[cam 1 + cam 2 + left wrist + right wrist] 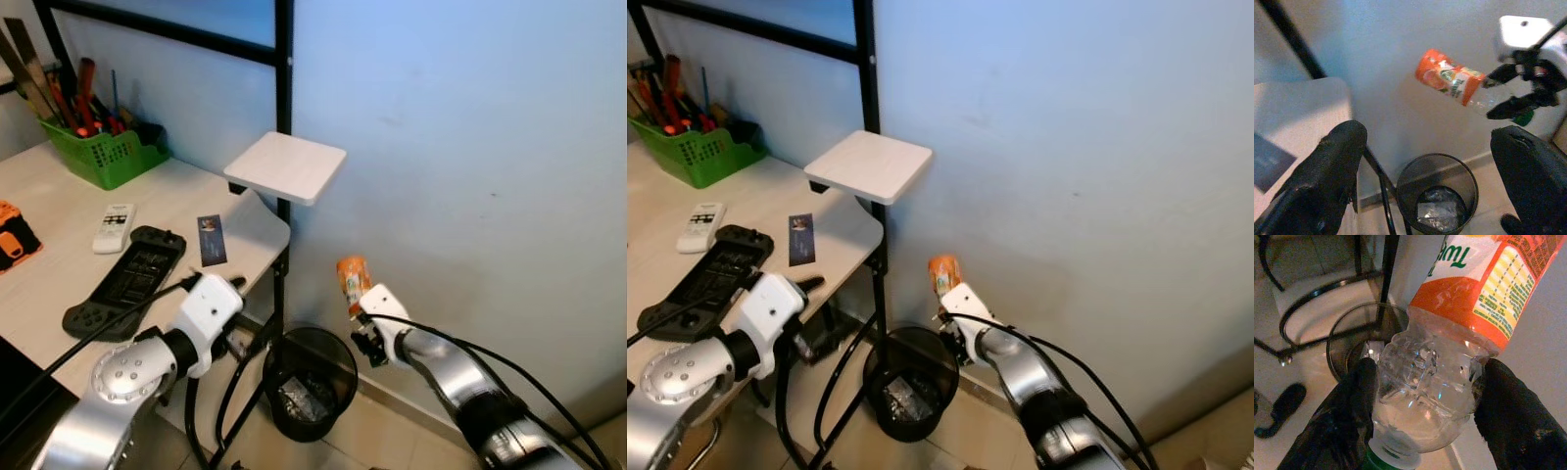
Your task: Clean up the room
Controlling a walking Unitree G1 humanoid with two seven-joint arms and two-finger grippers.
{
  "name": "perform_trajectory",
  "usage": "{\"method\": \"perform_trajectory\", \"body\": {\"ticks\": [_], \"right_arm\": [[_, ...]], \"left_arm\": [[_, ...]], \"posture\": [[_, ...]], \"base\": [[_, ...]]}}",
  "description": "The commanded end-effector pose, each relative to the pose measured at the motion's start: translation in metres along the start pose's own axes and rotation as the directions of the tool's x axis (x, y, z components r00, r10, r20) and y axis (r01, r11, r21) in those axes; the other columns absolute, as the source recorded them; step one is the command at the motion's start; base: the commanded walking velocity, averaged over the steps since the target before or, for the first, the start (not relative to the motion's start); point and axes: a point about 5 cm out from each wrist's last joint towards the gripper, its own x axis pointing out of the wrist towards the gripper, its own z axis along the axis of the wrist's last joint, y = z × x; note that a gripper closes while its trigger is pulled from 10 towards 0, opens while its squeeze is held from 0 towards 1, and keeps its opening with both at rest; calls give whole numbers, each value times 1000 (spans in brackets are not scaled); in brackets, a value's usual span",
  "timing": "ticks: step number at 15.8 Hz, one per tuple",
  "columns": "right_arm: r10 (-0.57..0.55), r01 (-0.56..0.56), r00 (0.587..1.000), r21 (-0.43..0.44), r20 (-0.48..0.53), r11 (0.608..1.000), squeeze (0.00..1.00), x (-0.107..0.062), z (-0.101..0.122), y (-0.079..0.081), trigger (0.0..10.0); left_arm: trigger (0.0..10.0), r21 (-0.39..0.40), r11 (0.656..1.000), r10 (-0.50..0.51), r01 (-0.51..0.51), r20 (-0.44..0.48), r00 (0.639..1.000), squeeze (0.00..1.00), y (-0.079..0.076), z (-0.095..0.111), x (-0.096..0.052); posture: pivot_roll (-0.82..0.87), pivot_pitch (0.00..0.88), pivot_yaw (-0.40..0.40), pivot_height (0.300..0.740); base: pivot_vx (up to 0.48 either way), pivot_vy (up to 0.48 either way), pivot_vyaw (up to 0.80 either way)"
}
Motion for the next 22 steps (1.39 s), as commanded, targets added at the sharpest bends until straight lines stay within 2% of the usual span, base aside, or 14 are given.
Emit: {"method": "perform_trajectory", "body": {"ticks": [1,5,9,10,15,18,21,22], "right_arm": [[-5,5,1000,-17,-12,1000,0,4,2,0,10000],[74,-75,997,79,10,994,0,16,18,19,10000],[109,-112,993,101,35,989,0,20,29,26,10000],[117,-120,992,111,41,987,1000,20,31,27,10000],[183,-187,982,123,37,975,1000,22,32,37,10000],[208,-211,978,159,33,964,1000,23,27,42,10000],[201,-207,978,191,51,960,1000,21,22,37,10000],[167,-184,982,229,94,956,1000,18,20,26,10000]], "left_arm": [[10000,24,998,-52,53,-27,998,0,1,1,1],[10000,38,991,-127,132,-97,987,0,3,0,-5],[10000,34,988,-144,149,-115,983,0,2,-2,-7],[10000,32,988,-146,151,-118,982,0,2,-3,-7],[10000,36,989,-139,145,-126,982,0,4,-2,-8],[10000,33,990,-134,139,-129,983,0,5,-3,-11],[10000,22,992,-122,126,-118,985,0,4,-3,-10],[10000,-5,997,-71,71,-71,995,0,5,1,-7]], "posture": [[61,0,-18,740],[66,0,-18,740],[63,0,-18,740],[63,0,-18,740],[74,0,-24,740],[77,0,-24,740],[73,0,-19,740],[70,0,-16,740]], "base": [[0,0,0],[0,0,0],[0,0,0],[0,0,0],[0,0,0],[0,0,0],[0,0,0],[0,0,0]]}}
